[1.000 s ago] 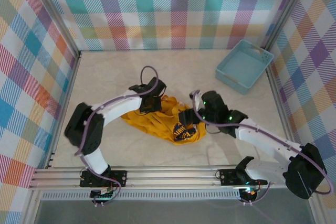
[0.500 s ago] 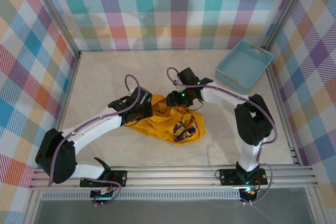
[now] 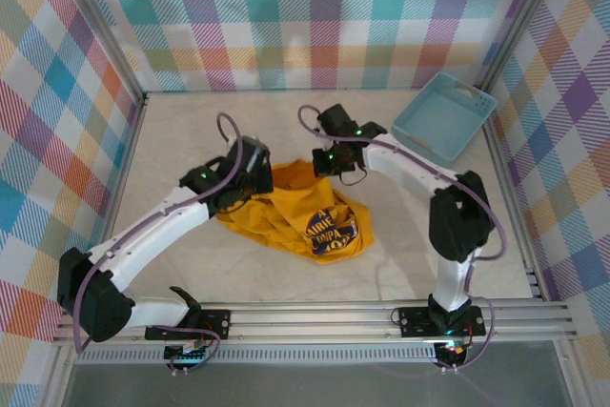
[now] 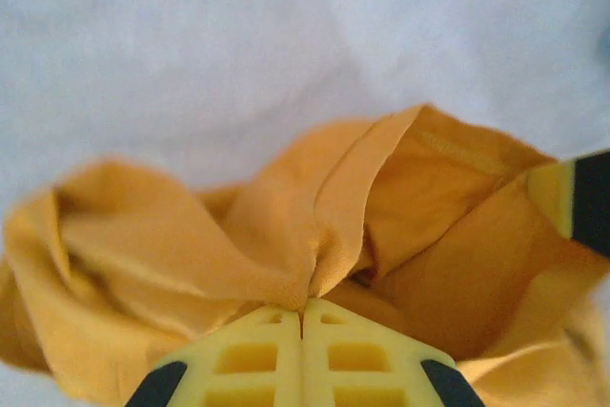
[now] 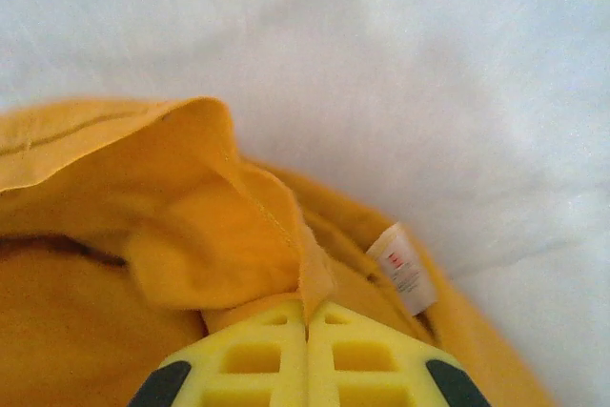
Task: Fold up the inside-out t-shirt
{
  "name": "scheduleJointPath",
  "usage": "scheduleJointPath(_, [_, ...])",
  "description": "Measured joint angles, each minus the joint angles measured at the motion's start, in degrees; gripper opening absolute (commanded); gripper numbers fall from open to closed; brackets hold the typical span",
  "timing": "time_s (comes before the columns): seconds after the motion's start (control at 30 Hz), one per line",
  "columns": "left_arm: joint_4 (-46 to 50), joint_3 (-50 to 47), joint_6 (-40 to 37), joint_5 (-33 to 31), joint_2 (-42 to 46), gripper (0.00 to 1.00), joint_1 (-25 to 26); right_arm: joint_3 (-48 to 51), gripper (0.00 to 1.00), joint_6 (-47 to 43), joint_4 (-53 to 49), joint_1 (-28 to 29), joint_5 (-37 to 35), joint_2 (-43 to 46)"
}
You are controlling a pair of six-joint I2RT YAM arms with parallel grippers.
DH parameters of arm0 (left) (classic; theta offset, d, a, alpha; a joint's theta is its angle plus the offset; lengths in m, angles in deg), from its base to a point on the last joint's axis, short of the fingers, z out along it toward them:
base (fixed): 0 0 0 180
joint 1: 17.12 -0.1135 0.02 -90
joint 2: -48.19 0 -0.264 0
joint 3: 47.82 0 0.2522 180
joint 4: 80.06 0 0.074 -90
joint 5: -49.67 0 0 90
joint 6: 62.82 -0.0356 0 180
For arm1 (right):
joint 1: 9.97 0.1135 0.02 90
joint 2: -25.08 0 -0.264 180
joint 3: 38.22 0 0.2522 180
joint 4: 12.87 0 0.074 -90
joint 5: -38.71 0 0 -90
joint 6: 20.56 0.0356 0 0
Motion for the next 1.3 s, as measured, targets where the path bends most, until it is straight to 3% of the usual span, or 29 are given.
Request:
scheduleJointPath(0.2, [5.77,30.91,-6.08,1.27,-6.14,0.0,-7.04,-14.21,0.0,-5.99,-0.61,-1.31,-11.37,12.2])
scheduleJointPath(0.3, [9.51,46.62,-8.13,3.13,-11.96,0.0,-7.48,-21.53,0.0,-7.28,-0.17,-1.68,-13.22,14.91])
scheduleJointPath(0.47, [19.85,84.87,-11.74,8.09,-29.27,0.0,-7.39,-31.8,0.0,-10.84,-1.7,-1.62,-15.89,16.11])
scheduleJointPath(0.53, [20.26,90.49,-12.33,12.17,-31.04,0.0,-7.39,-33.9,0.0,-12.33,-0.44,-1.16,-16.68,17.49])
scheduleJointPath(0.6, [18.69,85.4,-12.7,17.09,-26.95,0.0,-7.39,-31.47,0.0,-13.88,1.68,-0.28,-17.35,21.46])
scheduleJointPath(0.7, [11.52,61.51,-13.64,21.79,-12.87,0.0,-7.26,-22.32,0.0,-15.23,4.7,1.05,-17.68,29.68])
scheduleJointPath(0.87, [6.64,29.09,-13.77,18.16,0.55,0.0,-6.95,-1.11,0.0,-12.61,8.13,1.79,-17.49,36.35])
scheduleJointPath(1.07, [6.91,4.2,-8.0,8.48,-9.88,0.0,-8.2,22.84,0.0,-4.24,8.72,3.74,-13.27,23.74])
scheduleJointPath(1.2, [9.49,-5.6,-4.57,6.97,-12.28,0.0,-8.94,25.14,0.0,-2.97,8.35,10.01,-11.45,18.56])
scheduleJointPath(1.3, [9.62,-7.69,-2.69,5.77,-9.55,0.08,-9.53,21.62,0.0,-2.71,9.81,14.4,-8.83,18.56])
